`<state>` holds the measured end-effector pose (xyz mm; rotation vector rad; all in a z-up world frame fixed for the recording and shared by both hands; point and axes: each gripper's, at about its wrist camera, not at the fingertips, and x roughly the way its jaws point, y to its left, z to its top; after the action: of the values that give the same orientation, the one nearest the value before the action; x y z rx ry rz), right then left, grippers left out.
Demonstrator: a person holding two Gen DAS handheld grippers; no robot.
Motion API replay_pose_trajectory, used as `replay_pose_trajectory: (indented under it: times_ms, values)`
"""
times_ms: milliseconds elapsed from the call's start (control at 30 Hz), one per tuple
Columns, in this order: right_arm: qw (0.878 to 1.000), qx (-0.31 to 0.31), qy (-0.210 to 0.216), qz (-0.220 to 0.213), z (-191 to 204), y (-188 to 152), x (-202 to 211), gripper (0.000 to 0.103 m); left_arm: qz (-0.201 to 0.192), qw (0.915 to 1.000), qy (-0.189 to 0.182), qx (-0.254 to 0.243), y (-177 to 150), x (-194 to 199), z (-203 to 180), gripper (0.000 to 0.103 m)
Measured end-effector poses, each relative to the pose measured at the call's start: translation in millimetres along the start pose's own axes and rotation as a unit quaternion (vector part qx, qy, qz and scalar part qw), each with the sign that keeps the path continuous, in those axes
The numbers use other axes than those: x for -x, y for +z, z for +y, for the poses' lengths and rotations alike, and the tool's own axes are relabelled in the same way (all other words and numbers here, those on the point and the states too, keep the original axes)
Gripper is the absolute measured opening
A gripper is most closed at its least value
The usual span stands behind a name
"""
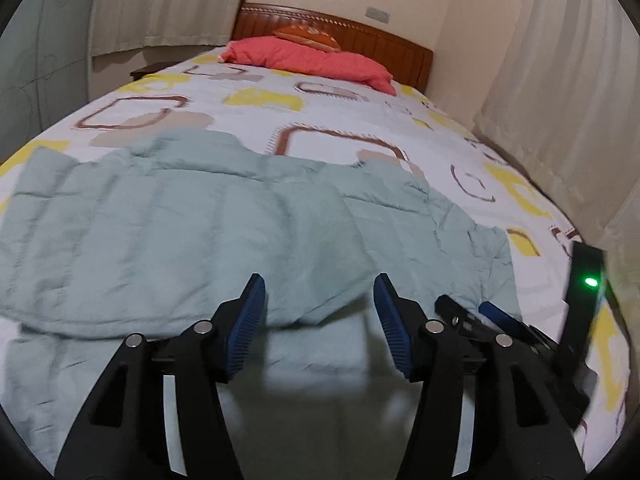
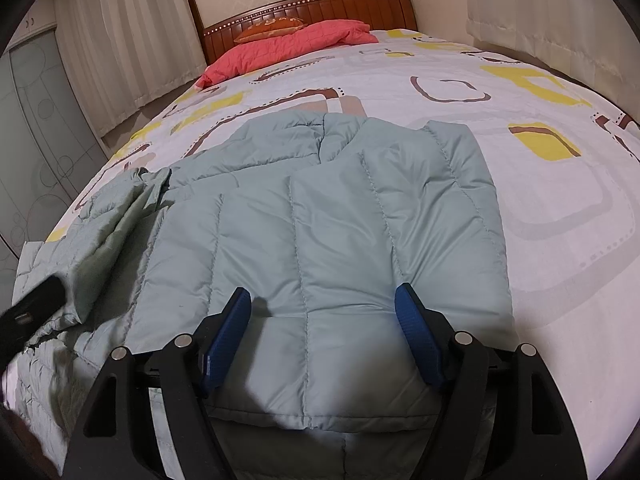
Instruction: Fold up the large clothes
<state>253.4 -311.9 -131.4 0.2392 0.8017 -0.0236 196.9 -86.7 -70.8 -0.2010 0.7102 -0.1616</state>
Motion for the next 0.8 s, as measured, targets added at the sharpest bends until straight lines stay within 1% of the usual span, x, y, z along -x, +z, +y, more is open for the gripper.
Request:
replay_pose_trajectory:
  times_ms: [67, 100, 167, 267, 300, 400, 500, 600, 667, 700, 733, 767, 800]
  values:
    - [1.000, -0.001, -0.003, 0.002, 1, 2, 2, 0.073, -0.014, 0.9998, 0.011, 0.011, 0, 21, 19, 0.061]
    - [1.000, -0.002, -0.008, 0.003, 2, 3, 3, 0.073, -0.021, 0.9993, 0.024, 0.021, 0, 35, 37, 0.062]
    - [1.000, -0.005, -0.013, 0.003, 4, 5, 7, 0.073, -0.031, 0.9979, 0.043, 0.039, 3, 49, 63, 0.062]
    - [1.000, -0.017, 0.009, 0.001, 17, 9, 17, 0.073, -0.051, 0.9913, 0.097, 0.072, 7, 70, 113, 0.063]
    - [1.000, -0.017, 0.018, -0.001, 25, 11, 21, 0.073, -0.053, 0.9878, 0.119, 0.085, 9, 73, 132, 0.063]
    - [0.999, -0.006, 0.043, -0.004, 53, 17, 28, 0.073, -0.058, 0.9780, 0.155, 0.127, 11, 79, 177, 0.063]
    - [0.998, 0.007, 0.059, 0.001, 81, 22, 24, 0.073, -0.054, 0.9721, 0.176, 0.145, 12, 77, 203, 0.063]
    - [0.997, 0.014, 0.068, 0.016, 103, 23, 11, 0.073, -0.050, 0.9699, 0.184, 0.151, 13, 72, 215, 0.063]
    - [0.997, 0.016, 0.074, 0.032, 114, 21, -1, 0.073, -0.045, 0.9704, 0.182, 0.152, 12, 67, 219, 0.064]
    - [0.996, 0.019, 0.077, 0.043, 118, 19, -7, 0.070, -0.044, 0.9709, 0.181, 0.151, 11, 65, 220, 0.064]
    - [0.995, 0.023, 0.079, 0.049, 123, 16, -11, 0.048, -0.041, 0.9715, 0.180, 0.149, 10, 62, 220, 0.064]
    - [0.995, 0.032, 0.078, 0.057, 127, 14, -14, 0.037, -0.039, 0.9721, 0.179, 0.147, 9, 61, 219, 0.064]
    - [0.994, 0.037, 0.082, 0.061, 131, 12, -15, 0.025, -0.037, 0.9730, 0.176, 0.144, 8, 60, 218, 0.065]
